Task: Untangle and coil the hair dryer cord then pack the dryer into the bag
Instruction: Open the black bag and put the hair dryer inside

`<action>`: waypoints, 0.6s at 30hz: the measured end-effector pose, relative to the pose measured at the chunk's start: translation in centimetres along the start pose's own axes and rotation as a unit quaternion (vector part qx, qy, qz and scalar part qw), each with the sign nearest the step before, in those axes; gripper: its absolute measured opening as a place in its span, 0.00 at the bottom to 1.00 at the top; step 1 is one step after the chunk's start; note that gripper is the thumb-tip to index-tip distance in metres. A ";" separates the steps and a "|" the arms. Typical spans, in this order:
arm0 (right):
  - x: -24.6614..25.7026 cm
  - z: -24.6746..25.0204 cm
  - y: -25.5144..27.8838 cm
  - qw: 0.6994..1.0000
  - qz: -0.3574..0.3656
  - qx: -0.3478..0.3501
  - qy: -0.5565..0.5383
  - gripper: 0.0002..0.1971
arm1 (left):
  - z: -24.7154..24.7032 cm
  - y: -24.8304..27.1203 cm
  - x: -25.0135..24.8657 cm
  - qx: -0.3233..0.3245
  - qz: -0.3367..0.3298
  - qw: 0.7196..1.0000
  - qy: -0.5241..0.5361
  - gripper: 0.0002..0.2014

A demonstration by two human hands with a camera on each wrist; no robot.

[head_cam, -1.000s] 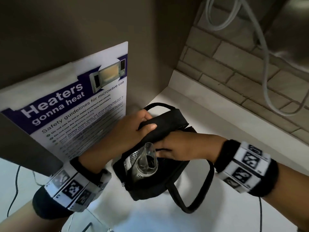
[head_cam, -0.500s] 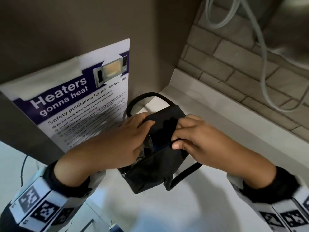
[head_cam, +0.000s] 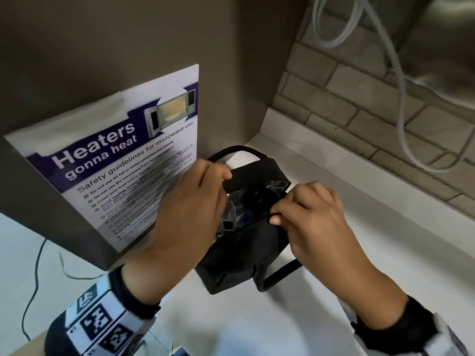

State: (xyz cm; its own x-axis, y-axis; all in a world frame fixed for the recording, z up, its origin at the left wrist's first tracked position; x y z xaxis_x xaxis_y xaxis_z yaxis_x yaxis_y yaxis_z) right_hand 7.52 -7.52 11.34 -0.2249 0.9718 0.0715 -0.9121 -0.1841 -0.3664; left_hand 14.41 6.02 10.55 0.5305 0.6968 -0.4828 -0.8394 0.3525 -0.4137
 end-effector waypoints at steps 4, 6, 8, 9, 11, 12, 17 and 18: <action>-0.1 -0.1 0.0 0.999 -0.002 -0.011 -0.038 0.14 | -0.4 0.3 0.9 0.043 0.036 0.997 0.046 0.07; 0.0 -0.2 0.0 0.997 0.001 -0.006 -0.081 0.14 | -0.4 1.0 1.9 0.050 0.053 0.994 0.078 0.08; 0.2 -0.6 0.1 0.994 -0.003 0.024 -0.107 0.14 | -1.0 2.0 2.9 0.080 0.088 0.988 0.099 0.14; 0.6 -1.2 0.1 0.992 0.000 0.056 -0.111 0.13 | -1.8 2.7 3.6 0.114 0.118 0.982 0.089 0.17; 2.4 -2.9 0.3 0.982 0.021 0.135 -0.129 0.15 | -4.0 4.4 5.3 0.186 0.164 0.969 0.009 0.21; 3.5 -3.6 0.5 0.977 0.040 0.157 -0.136 0.17 | -5.0 5.1 6.0 0.216 0.173 0.960 -0.039 0.21; 5.6 -3.4 0.1 0.986 0.081 0.092 -0.115 0.15 | -8.4 7.2 9.1 0.326 0.216 0.914 -0.104 0.20; 5.5 -3.2 0.1 0.988 0.080 0.075 -0.112 0.15 | -8.8 7.4 9.7 0.340 0.243 0.906 -0.066 0.19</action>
State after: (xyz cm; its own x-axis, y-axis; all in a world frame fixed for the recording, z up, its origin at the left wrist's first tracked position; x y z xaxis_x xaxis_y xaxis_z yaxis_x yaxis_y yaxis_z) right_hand 7.31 -1.74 8.71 -0.4255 0.8744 0.2332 -0.8953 -0.3691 -0.2495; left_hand 14.34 9.91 -3.99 0.0973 0.9261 -0.3645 -0.8726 0.2555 0.4162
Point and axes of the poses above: each hand's wrist, its own y-axis away from the middle knuckle, its own z-axis out of the back of the hand, x = y × z, the point moved 10 cm from there along -y, towards the middle knuckle, and after that the axes turned 9 degrees about z, right-handed, at the moved point
